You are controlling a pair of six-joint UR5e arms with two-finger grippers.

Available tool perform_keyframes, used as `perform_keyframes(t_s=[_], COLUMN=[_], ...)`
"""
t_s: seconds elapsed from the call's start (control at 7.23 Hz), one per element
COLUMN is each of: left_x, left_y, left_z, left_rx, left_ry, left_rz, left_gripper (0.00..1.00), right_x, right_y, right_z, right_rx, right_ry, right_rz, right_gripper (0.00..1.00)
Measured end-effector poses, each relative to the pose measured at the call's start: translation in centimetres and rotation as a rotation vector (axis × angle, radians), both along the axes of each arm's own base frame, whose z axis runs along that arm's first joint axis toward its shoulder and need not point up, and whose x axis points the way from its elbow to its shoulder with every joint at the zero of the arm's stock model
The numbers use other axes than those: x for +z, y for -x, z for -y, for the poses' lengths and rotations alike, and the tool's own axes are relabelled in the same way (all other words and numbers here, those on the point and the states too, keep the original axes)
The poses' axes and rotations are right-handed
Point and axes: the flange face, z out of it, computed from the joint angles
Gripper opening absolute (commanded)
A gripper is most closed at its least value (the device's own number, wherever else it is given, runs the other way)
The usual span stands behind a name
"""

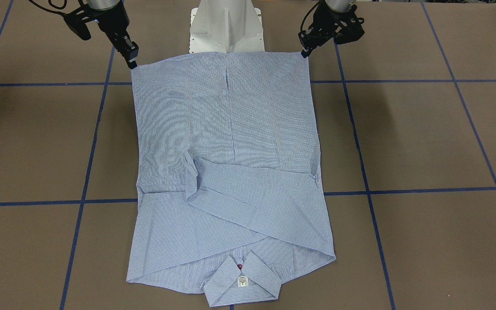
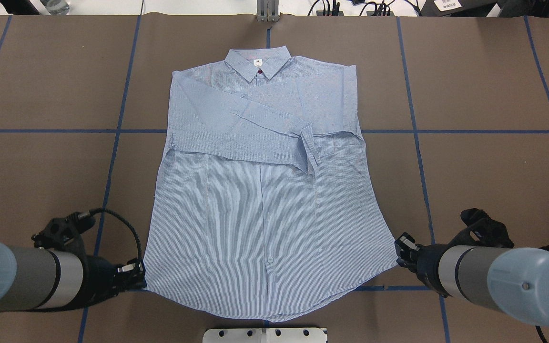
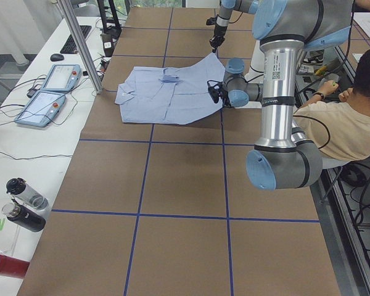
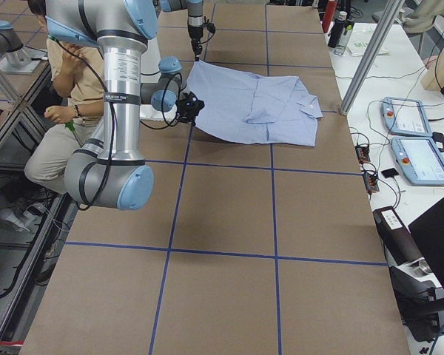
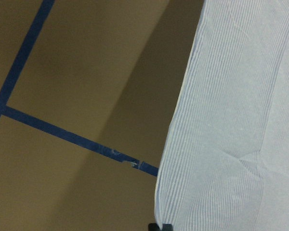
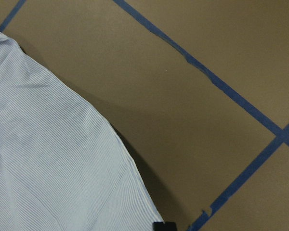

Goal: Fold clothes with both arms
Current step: 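Grasp the shirt hem corners with both grippers, then lift the hem with both grippers and fold it up toward the collar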

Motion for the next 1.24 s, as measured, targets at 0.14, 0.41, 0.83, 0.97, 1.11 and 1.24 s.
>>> perform_keyframes(t_s=[0.14,0.41,0.83,0.97,1.11,1.24], left_x=[-0.9,-1.8,-1.9,-2.1,-2.2,-2.2], left_y=[0.8,3.7,5.8,5.7,5.3,4.9], left_z=[2.9,9.3,19.0,21.2,23.6,26.3], left_rx=[-0.043,-0.096,-0.175,-0.200,-0.224,-0.248], left_ry=[-0.003,-0.034,-0.074,-0.072,-0.066,-0.057], left_rz=[-0.017,-0.037,-0.023,-0.017,-0.008,0.004], left_gripper=[0.00,0.00,0.00,0.00,0.00,0.00], right_x=[-1.0,-4.3,-7.6,-7.8,-7.8,-7.7], right_y=[-0.5,-0.4,-1.7,-2.2,-2.5,-2.4], right_z=[2.2,7.5,14.6,16.5,18.8,21.2], right_rx=[0.007,0.019,0.064,0.088,0.119,0.142], right_ry=[0.029,0.033,0.042,0.046,0.052,0.055], right_rz=[0.007,-0.013,-0.041,-0.045,-0.055,-0.071], right_gripper=[0.00,0.00,0.00,0.00,0.00,0.00])
